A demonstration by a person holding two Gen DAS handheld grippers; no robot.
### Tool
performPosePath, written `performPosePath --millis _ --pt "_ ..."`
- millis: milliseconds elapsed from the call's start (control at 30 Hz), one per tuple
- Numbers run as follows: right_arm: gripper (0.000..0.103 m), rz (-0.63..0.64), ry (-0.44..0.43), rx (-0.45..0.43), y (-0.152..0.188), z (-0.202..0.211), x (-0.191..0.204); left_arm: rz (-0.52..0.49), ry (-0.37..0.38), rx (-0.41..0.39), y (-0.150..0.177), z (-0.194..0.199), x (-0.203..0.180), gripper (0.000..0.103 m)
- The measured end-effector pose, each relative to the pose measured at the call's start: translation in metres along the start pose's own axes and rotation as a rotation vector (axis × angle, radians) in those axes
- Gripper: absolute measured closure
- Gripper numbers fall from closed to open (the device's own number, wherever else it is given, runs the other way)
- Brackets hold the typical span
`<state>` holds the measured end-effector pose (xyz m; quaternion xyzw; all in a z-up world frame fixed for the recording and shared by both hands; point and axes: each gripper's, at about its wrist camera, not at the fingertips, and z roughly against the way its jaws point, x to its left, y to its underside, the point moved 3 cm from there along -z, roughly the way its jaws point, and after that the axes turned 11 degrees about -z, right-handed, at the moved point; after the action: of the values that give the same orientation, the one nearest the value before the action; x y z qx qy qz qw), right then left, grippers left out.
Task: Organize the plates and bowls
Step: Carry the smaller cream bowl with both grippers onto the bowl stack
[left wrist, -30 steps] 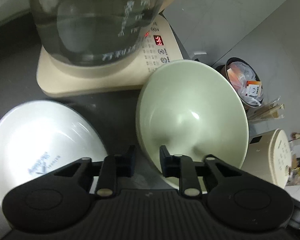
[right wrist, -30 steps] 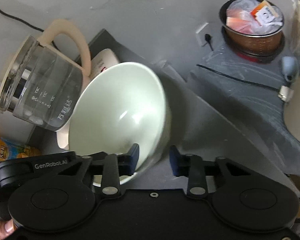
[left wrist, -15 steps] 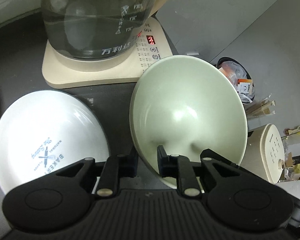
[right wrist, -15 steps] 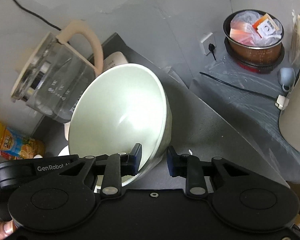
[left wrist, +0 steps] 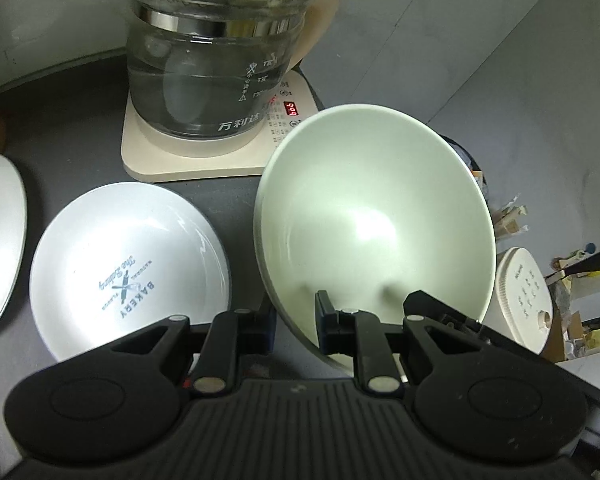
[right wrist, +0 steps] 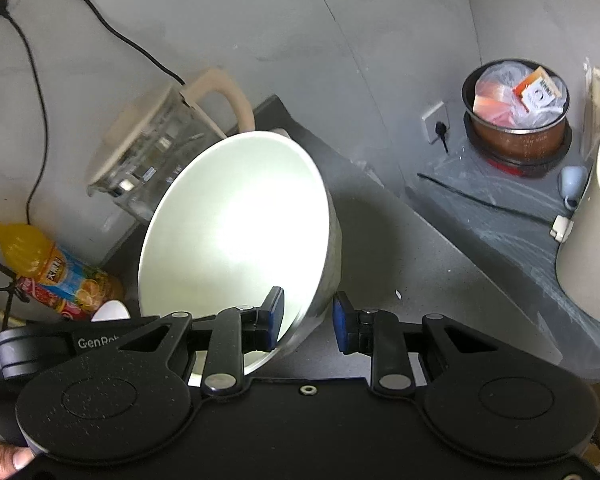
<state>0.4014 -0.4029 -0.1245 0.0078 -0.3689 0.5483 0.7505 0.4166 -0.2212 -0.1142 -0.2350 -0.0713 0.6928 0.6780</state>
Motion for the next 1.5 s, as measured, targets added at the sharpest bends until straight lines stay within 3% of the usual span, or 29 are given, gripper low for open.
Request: performPosePath --millis 767,1500 --pt "0.077 0.084 -0.093 -0.023 0.034 0.061 0.014 0.042 -0.03 -0.089 0.053 0.074 -0.006 0.084" --pt "0.076 0.116 -0.116 0.119 0.086 0.061 0.009 0.108 -0.077 -0.014 0.118 0.083 0.015 0.084"
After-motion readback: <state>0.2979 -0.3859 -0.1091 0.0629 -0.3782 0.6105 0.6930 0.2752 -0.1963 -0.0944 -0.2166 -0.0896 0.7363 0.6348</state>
